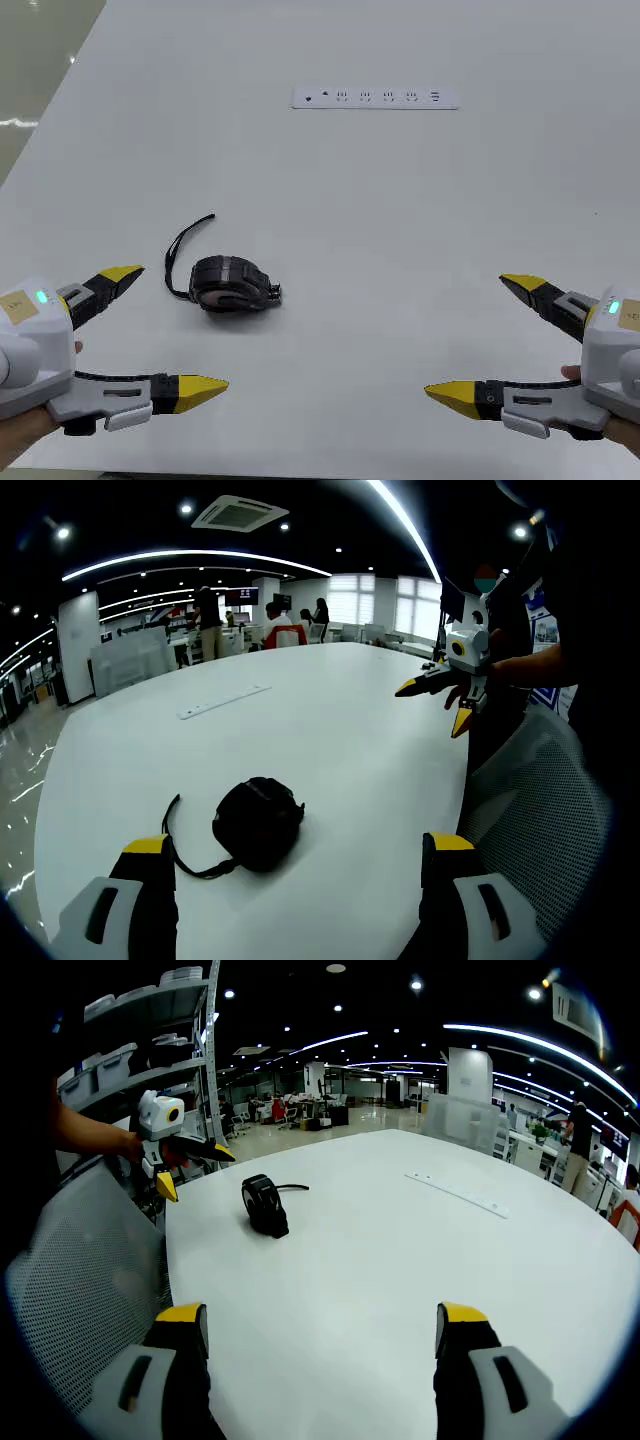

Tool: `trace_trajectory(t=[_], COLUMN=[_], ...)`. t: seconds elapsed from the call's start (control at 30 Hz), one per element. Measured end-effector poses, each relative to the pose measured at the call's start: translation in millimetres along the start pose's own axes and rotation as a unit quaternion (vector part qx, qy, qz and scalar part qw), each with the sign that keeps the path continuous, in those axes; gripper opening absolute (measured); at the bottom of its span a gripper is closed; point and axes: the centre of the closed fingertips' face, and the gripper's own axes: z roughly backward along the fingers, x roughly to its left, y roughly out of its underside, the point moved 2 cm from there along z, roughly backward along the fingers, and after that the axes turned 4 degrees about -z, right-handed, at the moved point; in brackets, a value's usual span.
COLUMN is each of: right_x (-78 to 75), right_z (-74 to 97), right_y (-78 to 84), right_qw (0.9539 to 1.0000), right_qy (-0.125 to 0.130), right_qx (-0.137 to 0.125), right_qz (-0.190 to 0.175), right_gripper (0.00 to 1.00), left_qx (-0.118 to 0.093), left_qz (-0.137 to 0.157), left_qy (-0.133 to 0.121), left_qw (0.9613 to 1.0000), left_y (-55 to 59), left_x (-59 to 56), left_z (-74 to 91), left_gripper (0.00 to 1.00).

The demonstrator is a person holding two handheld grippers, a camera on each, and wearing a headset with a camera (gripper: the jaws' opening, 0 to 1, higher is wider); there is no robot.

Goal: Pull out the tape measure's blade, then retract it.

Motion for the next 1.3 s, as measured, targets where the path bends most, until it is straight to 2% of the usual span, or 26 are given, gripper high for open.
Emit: trace_trajectory(t=[0.47,0.57,0.63,0.97,1.1,1.3], right_x=[0.4,1.1,1.4,-1.3,-2.6,-6.4], right_z=[0.9,0.2,-0.4,-6.1,-7.8,-13.7], right_y=[2.5,0.8,0.5,0.9,-2.4,-4.8], right_qw=[1.0000,0.9996,0.9997,0.9993,0.9987,0.9976], right_qy=[-0.003,-0.010,-0.011,-0.021,-0.027,-0.034], right_qx=[0.002,-0.001,0.000,0.011,0.010,0.018], right_qz=[0.002,0.025,0.021,0.030,0.042,0.057], right_gripper=[0.96,0.94,0.94,0.93,0.88,0.87], left_qx=[0.004,0.004,0.006,0.015,0.020,0.026], left_qz=[-0.001,-0.003,-0.005,-0.016,-0.023,-0.033], left_qy=[0.003,0.004,0.005,0.016,0.023,0.031], left_qw=[1.0000,1.0000,1.0000,0.9996,0.9993,0.9987], left_y=[1.8,1.4,1.4,0.8,0.0,-1.3], left_x=[-1.5,-1.3,-0.8,4.2,6.5,11.6], left_z=[-3.3,-3.5,-3.7,-4.7,-6.0,-8.7], left_gripper=[1.00,1.00,1.00,0.98,0.97,0.95])
